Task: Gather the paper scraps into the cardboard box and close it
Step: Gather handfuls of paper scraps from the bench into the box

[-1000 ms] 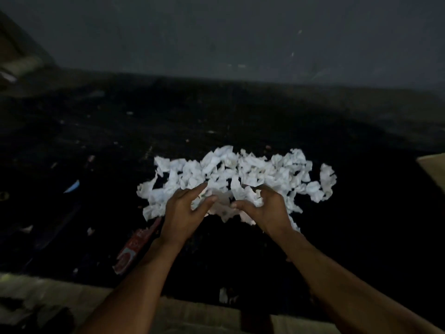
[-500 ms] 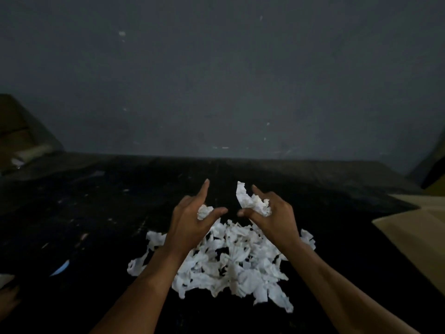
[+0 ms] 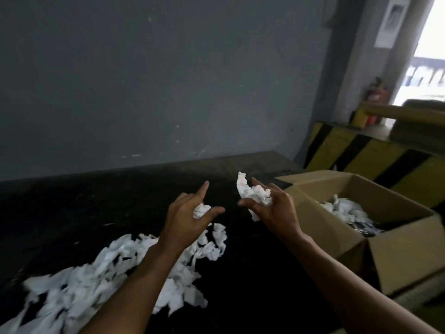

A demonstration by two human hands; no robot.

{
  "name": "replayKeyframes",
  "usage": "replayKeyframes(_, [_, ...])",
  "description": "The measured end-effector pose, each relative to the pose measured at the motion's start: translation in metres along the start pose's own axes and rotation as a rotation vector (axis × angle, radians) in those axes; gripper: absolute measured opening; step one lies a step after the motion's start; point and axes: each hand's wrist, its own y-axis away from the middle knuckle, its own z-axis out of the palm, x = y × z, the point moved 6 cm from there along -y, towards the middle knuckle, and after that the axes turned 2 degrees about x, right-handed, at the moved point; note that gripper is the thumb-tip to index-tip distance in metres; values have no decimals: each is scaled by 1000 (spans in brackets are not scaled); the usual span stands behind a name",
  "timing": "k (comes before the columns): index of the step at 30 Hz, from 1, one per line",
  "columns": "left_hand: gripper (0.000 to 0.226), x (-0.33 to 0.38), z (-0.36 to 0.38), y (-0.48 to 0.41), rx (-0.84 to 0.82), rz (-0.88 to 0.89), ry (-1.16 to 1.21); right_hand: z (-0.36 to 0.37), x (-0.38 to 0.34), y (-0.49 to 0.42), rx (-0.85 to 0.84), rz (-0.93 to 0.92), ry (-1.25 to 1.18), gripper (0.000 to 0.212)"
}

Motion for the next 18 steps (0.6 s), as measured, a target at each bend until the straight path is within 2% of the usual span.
replayKeyframes(3, [78,33,39,-14,-5,41,-14,-49,24,-6,40,-18,23,78])
replayKeyframes(5, [77,63,72,-25,0,68,-16,-89,46,-11,70,-37,52,82])
replayKeyframes(8, [80,117,134,-42,-5,98,3,-160,82,-20,121,-53,92,73])
replayKeyframes(13, [79,197,240,-57,-44,103,48,-265,157,-40,99,-38,170,61])
replayKeyframes(16, [79,223,287,-66,-61,71,77,-311,190,-57,124,-12,178,47])
replayKeyframes(18, [78,232,313,-77,-72,55,71,-330,210,-71,121,-1,164,48])
